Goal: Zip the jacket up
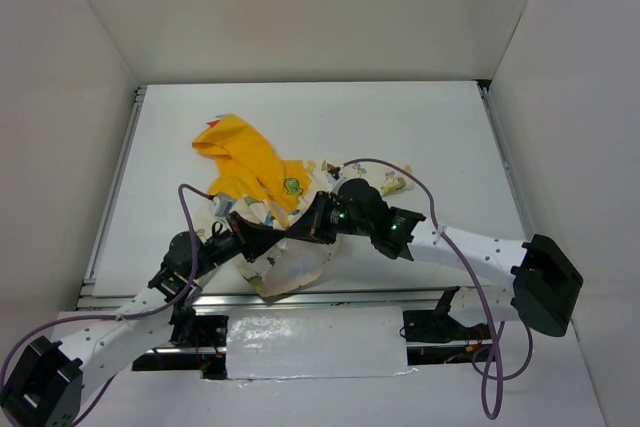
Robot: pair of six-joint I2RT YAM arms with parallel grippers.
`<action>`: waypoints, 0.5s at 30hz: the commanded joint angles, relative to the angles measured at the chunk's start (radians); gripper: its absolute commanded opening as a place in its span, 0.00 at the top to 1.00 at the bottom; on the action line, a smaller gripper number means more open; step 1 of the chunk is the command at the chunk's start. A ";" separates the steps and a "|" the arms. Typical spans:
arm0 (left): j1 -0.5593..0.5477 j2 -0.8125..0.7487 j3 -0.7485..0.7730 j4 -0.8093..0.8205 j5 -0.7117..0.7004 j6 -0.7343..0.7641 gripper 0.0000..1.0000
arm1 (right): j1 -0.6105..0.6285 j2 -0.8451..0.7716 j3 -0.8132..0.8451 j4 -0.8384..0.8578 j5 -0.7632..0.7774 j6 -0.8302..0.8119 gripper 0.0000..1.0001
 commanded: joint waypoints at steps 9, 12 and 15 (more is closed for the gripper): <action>-0.001 -0.015 0.014 0.061 0.026 0.023 1.00 | 0.035 0.014 0.074 -0.013 0.061 0.016 1.00; -0.001 -0.015 0.008 0.072 0.033 0.019 1.00 | 0.035 0.027 0.085 -0.017 0.084 0.010 1.00; -0.001 -0.015 0.004 0.065 0.035 0.017 1.00 | 0.023 0.031 0.108 -0.032 0.108 0.009 1.00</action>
